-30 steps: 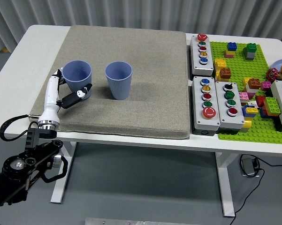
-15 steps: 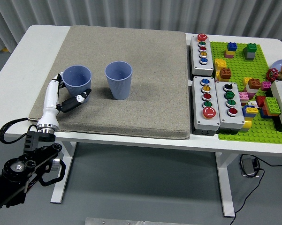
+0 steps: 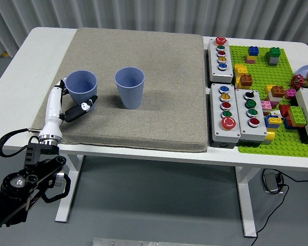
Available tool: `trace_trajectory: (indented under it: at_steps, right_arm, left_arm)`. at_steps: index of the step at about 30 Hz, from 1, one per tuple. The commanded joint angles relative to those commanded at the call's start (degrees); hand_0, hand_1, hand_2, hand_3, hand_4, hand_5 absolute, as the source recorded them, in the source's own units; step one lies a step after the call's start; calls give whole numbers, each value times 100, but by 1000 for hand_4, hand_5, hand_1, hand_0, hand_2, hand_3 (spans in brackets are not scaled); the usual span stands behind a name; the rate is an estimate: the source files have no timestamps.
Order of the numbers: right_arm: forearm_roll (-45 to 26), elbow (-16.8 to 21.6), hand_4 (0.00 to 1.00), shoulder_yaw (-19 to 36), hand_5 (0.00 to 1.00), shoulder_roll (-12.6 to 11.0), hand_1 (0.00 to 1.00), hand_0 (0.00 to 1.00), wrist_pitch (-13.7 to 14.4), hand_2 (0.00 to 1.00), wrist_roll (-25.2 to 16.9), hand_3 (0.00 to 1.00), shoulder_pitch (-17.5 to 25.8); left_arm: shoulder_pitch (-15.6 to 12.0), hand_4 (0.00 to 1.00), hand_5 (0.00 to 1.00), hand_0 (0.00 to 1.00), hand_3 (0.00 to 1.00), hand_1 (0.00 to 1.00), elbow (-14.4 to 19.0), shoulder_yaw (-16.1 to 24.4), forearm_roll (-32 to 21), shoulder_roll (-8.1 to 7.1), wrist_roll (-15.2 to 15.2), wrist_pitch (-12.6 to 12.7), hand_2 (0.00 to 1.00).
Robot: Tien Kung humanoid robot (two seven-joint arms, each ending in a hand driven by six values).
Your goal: Pick cup pour cup place
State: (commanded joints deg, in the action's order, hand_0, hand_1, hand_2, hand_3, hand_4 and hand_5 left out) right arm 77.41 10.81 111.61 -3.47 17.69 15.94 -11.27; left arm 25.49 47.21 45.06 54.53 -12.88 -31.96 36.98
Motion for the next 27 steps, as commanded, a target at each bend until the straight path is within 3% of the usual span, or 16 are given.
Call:
trace_trajectory:
  at_steps: [1, 27]
  right_arm:
    - [1, 0, 2, 2, 71, 0, 598, 671, 0, 559, 1, 573, -4]
    - [-35, -3, 2, -14, 68, -8, 597, 671, 6, 559, -9, 573, -36]
  left_arm:
    - [1, 908, 364, 674, 747, 713, 0, 4, 2, 1, 2, 0, 804]
    - [3, 923, 379, 695, 775, 734, 12, 32, 231, -5, 135, 0, 840]
